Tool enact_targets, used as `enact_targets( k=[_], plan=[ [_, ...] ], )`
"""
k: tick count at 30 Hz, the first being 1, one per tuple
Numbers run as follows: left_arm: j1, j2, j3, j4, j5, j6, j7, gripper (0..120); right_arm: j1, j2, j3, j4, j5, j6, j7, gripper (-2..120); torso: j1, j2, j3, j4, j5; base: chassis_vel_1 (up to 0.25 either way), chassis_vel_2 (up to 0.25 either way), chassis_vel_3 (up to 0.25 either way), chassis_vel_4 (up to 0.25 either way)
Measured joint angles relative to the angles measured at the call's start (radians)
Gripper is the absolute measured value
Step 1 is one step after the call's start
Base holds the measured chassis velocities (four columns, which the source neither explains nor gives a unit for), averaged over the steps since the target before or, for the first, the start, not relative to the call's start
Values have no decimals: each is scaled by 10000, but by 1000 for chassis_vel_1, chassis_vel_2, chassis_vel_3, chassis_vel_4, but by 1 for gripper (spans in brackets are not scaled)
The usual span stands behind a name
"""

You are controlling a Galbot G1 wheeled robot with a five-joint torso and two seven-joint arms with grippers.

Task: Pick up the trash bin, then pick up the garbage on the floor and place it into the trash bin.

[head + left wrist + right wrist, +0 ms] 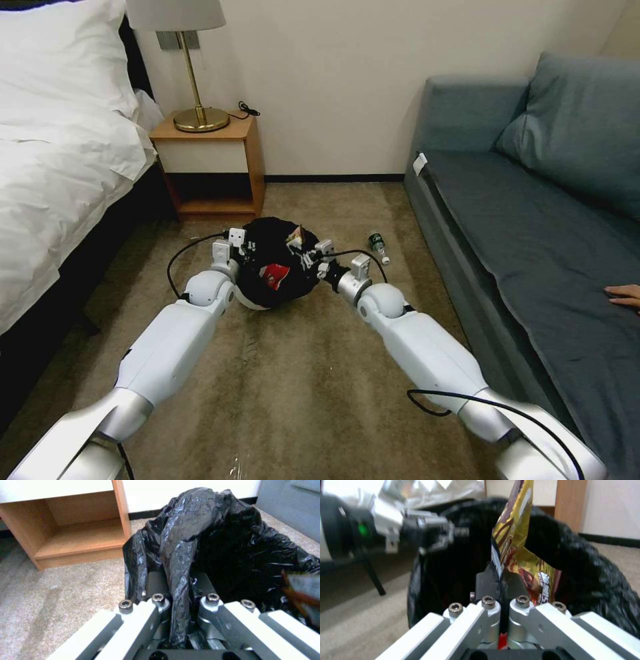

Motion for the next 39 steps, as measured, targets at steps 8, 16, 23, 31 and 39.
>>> enact_targets(
  k=[8,16,23,31,39],
  plan=[
    [-30,-30,-1,26,-19,-7,0,5,-107,113,-215,-63,-183,-38,525,20,-1,0,0,0,0,0,0,0,0],
    [-19,-19,-58,26,-32,-26,-15,5,-168,45,-253,94,-176,41,677,48,-1,0,0,1,2,0,0,0,0],
    [40,-76,-346,45,4,-34,-34,5,-377,-166,42,796,-134,-63,1831,70,-1,0,0,2,2,0,0,0,0],
    [133,-12,-503,-22,32,-37,-119,5,-581,-730,700,1809,1197,-1146,3176,98,0,0,0,1,2,0,0,0,0],
    [180,275,-529,-303,3,-3,-296,5,-974,-2509,990,2810,3451,-2647,3878,100,0,0,0,0,5,0,0,0,0]
  ],
)
